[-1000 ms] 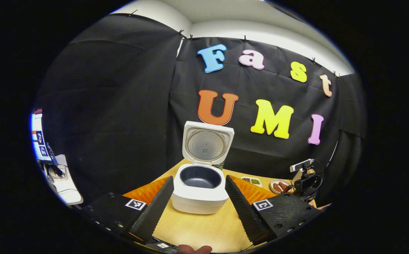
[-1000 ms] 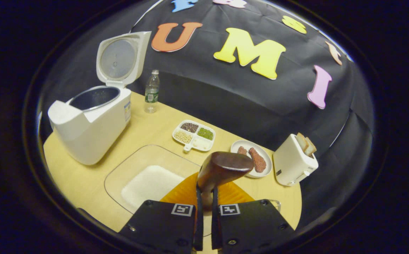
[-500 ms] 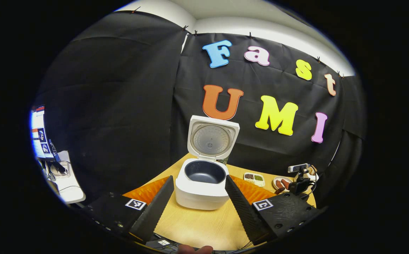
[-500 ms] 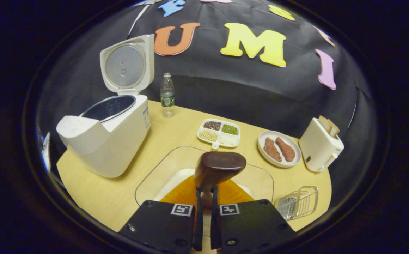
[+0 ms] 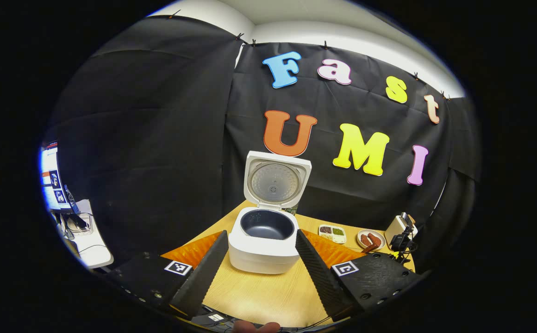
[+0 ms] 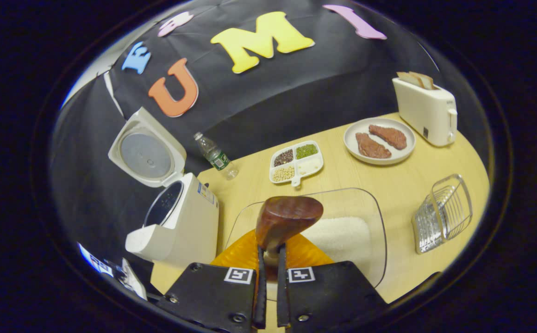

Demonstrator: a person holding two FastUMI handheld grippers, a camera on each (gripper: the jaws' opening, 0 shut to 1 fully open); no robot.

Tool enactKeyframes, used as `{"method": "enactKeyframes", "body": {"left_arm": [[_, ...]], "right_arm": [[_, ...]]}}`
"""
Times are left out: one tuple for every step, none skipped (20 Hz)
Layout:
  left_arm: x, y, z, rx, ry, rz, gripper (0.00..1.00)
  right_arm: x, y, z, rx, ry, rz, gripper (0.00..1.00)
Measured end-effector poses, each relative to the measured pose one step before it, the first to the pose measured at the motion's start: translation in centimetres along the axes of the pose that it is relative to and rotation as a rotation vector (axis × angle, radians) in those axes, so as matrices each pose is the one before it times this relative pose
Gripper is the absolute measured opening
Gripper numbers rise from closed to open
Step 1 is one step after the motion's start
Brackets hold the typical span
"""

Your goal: Close the left gripper, press the button to open the rice cooker; take a wooden spoon from the chopstick holder with the right hand, scoop a spoonful of rice and pour it into the rice cooker, then put the wooden spoon back into the chopstick holder.

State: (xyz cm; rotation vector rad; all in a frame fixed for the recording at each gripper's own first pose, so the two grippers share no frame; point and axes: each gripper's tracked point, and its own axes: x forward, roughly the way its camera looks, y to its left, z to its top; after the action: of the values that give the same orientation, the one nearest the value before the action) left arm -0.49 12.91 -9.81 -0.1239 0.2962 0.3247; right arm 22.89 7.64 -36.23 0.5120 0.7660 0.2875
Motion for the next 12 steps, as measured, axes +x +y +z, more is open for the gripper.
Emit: {"method": "enactKeyframes", "body": {"left_arm": [[-0.038, -0.209, 0.107, 0.00342, 0.00014, -0.00218, 0.94], [-0.115, -0.211, 0.000, 0.00452, 0.00197, -0.00180, 0.94], [-0.058, -0.221, 0.067, 0.00411, 0.00173, -0.00182, 0.94], [-0.108, -0.243, 0.072, 0.00178, 0.00161, -0.00218, 0.94], [-0.069, -0.154, 0.090, 0.00029, -0.00074, 0.00301, 0.94], [0.029, -0.189, 0.205, -0.00211, -0.00608, 0.00205, 0.94], [-0.093, -0.110, 0.156, -0.00213, -0.00556, 0.00069, 0.94], [-0.073, -0.282, 0.088, -0.00071, -0.00377, -0.00006, 0.94], [-0.035, -0.167, -0.039, -0.00009, -0.00145, -0.00434, 0.94], [-0.108, -0.183, 0.007, 0.00135, -0.00216, -0.00462, 0.94], [0.002, -0.371, -0.088, 0.00322, -0.00323, -0.00752, 0.94], [-0.029, -0.189, 0.061, 0.00394, -0.00303, -0.00521, 0.94]], "right_arm": [[-0.032, -0.504, 0.091, 0.06387, -0.00062, 0.01409, 0.14], [-0.163, -0.373, 0.188, 0.06752, -0.00733, 0.01998, 0.14], [-0.270, -0.318, 0.480, 0.06254, -0.01235, 0.02428, 0.14], [-0.401, -0.231, 0.557, 0.05817, -0.01473, 0.02214, 0.14], [-0.439, -0.339, 0.675, 0.05162, -0.01434, 0.01794, 0.14], [-0.592, -0.361, 0.399, 0.03720, -0.01315, 0.01246, 0.14], [-0.616, -0.224, 0.583, 0.02597, -0.01231, 0.01077, 0.14], [-0.784, -0.095, 0.554, 0.01918, -0.01329, 0.00973, 0.14], [-0.580, 0.173, 0.735, 0.01876, -0.01251, 0.01606, 0.14], [-0.717, 0.337, 0.582, 0.02042, -0.01321, 0.02103, 0.14], [-0.648, 0.452, 0.761, 0.02237, -0.01117, 0.01975, 0.14], [-0.686, 0.609, 0.558, 0.01902, -0.01092, 0.01743, 0.14]]}}
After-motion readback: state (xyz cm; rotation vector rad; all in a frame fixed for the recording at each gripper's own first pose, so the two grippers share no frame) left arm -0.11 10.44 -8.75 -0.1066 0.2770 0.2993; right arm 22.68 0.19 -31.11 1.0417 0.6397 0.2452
